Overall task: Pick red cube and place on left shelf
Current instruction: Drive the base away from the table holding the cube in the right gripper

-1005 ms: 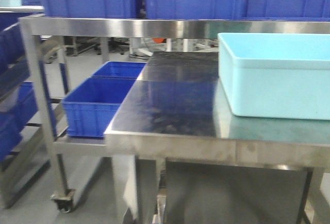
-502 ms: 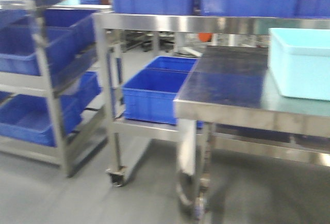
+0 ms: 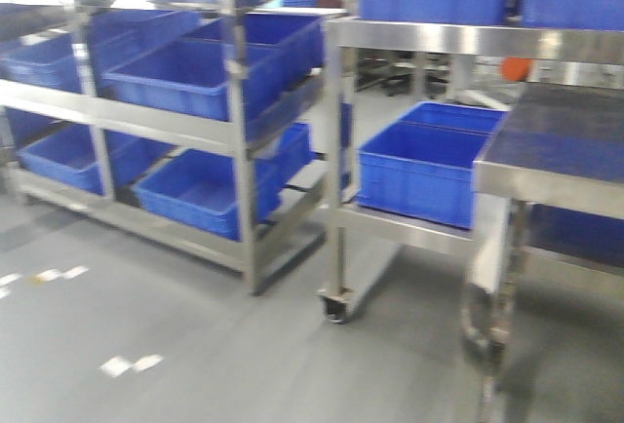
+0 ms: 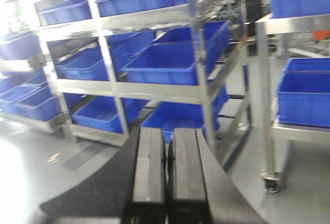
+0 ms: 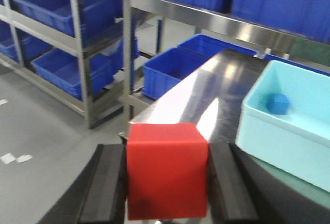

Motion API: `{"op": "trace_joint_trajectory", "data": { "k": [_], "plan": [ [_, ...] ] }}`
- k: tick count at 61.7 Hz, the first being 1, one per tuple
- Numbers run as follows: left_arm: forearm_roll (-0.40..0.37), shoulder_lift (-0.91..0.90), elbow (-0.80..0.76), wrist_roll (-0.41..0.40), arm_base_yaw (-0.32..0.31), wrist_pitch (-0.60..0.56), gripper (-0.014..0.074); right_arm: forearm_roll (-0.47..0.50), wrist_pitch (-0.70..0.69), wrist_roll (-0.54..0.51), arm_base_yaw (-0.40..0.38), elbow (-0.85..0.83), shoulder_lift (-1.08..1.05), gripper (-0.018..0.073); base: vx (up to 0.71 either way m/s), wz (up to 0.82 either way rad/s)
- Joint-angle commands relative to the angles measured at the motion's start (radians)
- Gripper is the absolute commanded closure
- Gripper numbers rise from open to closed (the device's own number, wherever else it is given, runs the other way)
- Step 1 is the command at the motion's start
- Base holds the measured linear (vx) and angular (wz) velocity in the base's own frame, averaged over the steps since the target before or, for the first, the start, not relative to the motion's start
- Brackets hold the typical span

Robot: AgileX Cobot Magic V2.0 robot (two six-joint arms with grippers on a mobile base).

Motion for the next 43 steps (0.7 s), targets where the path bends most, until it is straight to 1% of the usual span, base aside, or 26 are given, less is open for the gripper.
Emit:
{"op": "trace_joint_trajectory", "data": {
  "k": [1, 15, 43],
  "plan": [
    [-0.005, 0.007, 0.022, 0.001, -0.005, -0.091, 0.0491, -0.010, -0.088, -0.002, -0.007, -0.033, 0.003, 0.0500, -0.22, 0.35],
    [-0.005, 0.007, 0.022, 0.001, -0.005, -0.091, 0.0491, -0.010, -0.088, -0.002, -0.007, -0.033, 0.003, 0.0500, -0.17, 0.55],
    [-0.005, 0.007, 0.022, 0.001, -0.005, -0.091, 0.0491, -0.010, -0.088, -0.002, -0.007, -0.033, 0.003, 0.0500, -0.16, 0.45]
  ]
}}
